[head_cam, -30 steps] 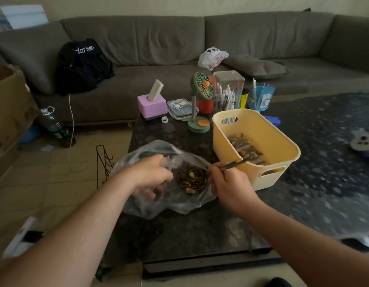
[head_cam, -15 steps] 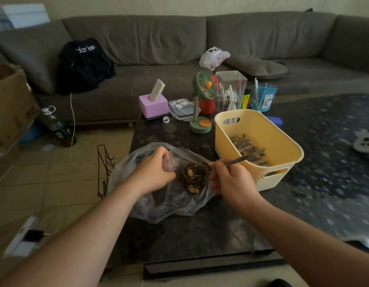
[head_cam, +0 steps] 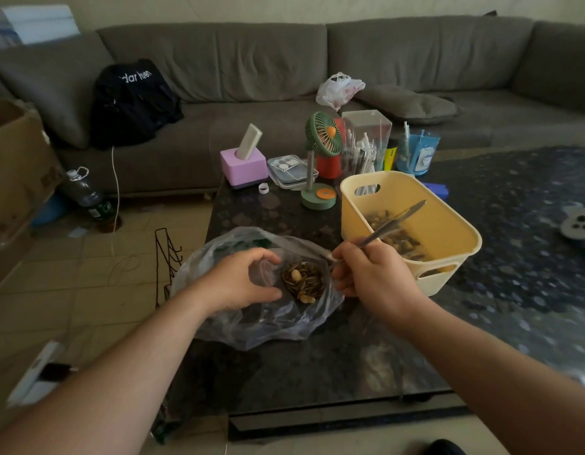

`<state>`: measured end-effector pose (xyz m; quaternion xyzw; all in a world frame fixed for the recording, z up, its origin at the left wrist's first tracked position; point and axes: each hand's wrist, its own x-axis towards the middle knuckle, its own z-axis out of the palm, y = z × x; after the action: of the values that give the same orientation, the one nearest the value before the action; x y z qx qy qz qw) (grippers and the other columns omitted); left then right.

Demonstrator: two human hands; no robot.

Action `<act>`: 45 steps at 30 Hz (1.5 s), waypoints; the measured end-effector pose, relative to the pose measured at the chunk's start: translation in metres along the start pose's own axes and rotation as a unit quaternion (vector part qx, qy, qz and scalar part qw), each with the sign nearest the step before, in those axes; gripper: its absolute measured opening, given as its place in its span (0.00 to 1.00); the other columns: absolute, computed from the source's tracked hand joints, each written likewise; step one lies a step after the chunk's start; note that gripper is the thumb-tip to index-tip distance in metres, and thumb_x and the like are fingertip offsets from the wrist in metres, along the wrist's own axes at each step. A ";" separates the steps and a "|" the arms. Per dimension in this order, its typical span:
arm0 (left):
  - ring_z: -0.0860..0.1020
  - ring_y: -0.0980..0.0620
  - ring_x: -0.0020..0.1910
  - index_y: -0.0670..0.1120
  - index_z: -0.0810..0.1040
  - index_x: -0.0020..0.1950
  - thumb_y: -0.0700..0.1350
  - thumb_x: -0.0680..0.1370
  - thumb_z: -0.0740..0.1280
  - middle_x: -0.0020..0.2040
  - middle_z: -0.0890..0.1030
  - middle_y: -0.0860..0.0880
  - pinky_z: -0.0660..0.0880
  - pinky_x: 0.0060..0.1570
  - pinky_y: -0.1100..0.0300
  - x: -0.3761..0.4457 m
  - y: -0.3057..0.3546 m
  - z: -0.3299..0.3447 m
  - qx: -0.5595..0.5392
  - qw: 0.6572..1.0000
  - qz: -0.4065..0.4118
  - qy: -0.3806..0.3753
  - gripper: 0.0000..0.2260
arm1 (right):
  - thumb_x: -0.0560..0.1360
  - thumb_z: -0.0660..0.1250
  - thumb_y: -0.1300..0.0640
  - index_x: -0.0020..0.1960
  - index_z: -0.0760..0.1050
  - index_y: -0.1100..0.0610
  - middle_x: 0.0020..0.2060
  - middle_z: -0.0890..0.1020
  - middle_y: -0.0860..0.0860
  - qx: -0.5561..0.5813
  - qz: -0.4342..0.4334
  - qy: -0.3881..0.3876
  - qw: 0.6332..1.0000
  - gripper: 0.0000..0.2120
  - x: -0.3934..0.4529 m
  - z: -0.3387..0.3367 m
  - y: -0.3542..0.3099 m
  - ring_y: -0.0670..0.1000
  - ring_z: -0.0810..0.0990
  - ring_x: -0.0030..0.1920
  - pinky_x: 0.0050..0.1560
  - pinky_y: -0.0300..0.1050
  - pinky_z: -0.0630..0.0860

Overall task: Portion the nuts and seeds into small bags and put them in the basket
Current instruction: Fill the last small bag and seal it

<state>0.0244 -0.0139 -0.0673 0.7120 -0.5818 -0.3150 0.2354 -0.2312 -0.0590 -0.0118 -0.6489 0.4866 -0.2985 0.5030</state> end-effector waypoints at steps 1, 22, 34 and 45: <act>0.75 0.60 0.67 0.65 0.77 0.67 0.55 0.71 0.83 0.67 0.77 0.63 0.74 0.65 0.59 0.000 0.000 0.000 0.012 1.000 0.002 0.007 0.27 | 0.86 0.61 0.52 0.49 0.82 0.54 0.40 0.86 0.55 -0.007 -0.011 -0.001 1.000 0.13 -0.001 -0.001 -0.003 0.58 0.86 0.45 0.51 0.64 0.83; 0.86 0.57 0.53 0.56 0.86 0.55 0.58 0.66 0.81 0.50 0.88 0.58 0.81 0.62 0.44 0.004 0.017 0.028 -0.133 0.990 -0.008 0.048 0.19 | 0.82 0.52 0.42 0.55 0.79 0.53 0.47 0.82 0.46 -0.397 -0.316 -0.085 0.857 0.21 0.003 0.003 -0.028 0.45 0.78 0.43 0.48 0.46 0.75; 0.85 0.60 0.50 0.55 0.84 0.56 0.56 0.66 0.83 0.49 0.88 0.59 0.82 0.59 0.48 0.009 0.015 0.038 -0.125 0.987 -0.015 0.103 0.21 | 0.84 0.60 0.51 0.64 0.79 0.52 0.51 0.82 0.51 -0.403 -0.385 -0.067 0.827 0.14 0.001 0.000 -0.027 0.53 0.81 0.46 0.45 0.54 0.81; 0.86 0.59 0.48 0.53 0.84 0.54 0.47 0.70 0.84 0.47 0.88 0.57 0.83 0.59 0.47 0.002 0.021 0.036 -0.174 0.975 -0.020 0.140 0.15 | 0.85 0.62 0.54 0.62 0.79 0.55 0.47 0.80 0.50 -0.368 -0.418 -0.032 0.830 0.11 -0.002 0.003 -0.019 0.52 0.79 0.42 0.40 0.42 0.73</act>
<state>-0.0152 -0.0194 -0.0780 0.7088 -0.4650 -0.3133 0.4280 -0.2230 -0.0560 0.0056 -0.9365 0.2263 -0.2588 0.0695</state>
